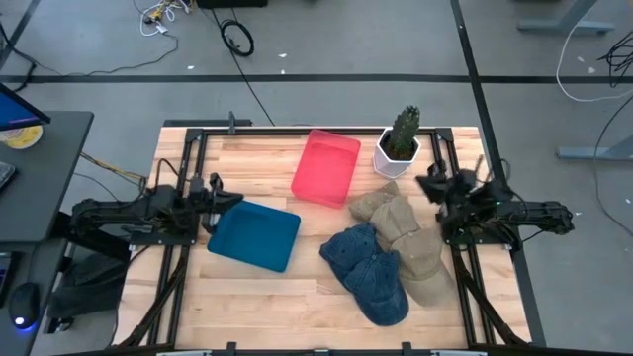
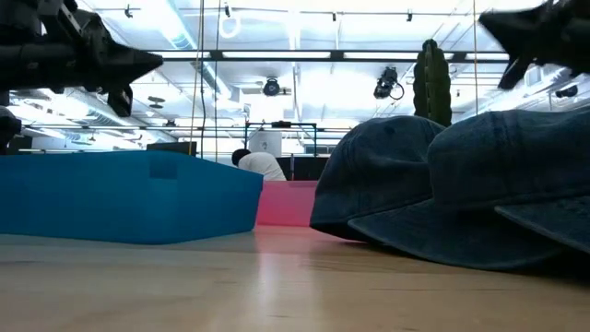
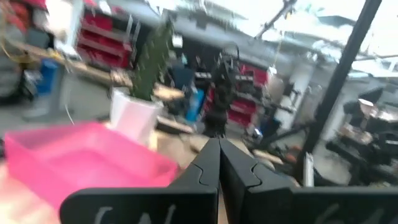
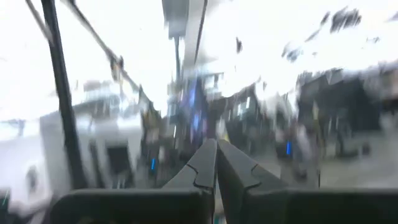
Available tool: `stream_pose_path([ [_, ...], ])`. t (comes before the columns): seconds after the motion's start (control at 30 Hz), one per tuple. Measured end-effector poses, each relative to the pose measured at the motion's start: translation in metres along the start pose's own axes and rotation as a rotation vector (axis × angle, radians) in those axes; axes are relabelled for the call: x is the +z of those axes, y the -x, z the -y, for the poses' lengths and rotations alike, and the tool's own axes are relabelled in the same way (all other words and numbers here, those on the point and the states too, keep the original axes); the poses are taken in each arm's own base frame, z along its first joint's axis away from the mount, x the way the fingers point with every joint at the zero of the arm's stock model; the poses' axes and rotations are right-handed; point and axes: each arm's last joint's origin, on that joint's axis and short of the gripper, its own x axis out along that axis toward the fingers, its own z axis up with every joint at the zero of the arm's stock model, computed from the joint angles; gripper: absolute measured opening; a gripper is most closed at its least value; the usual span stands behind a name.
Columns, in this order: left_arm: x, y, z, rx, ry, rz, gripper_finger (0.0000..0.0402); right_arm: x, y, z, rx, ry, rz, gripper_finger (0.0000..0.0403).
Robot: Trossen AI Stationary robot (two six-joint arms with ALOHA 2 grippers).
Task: Pick & Place hat
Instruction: Put the bottom brown cap into the pink bin
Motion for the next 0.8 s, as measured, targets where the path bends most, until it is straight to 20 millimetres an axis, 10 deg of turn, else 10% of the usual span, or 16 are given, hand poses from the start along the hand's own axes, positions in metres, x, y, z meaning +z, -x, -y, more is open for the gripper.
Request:
stream_pose_path([
  [0.8,0.064,0.008,0.012,0.065,0.169,0.447,0.0003,0.037,-0.002,-0.003,-0.02,-0.3,0.38,0.0018],
])
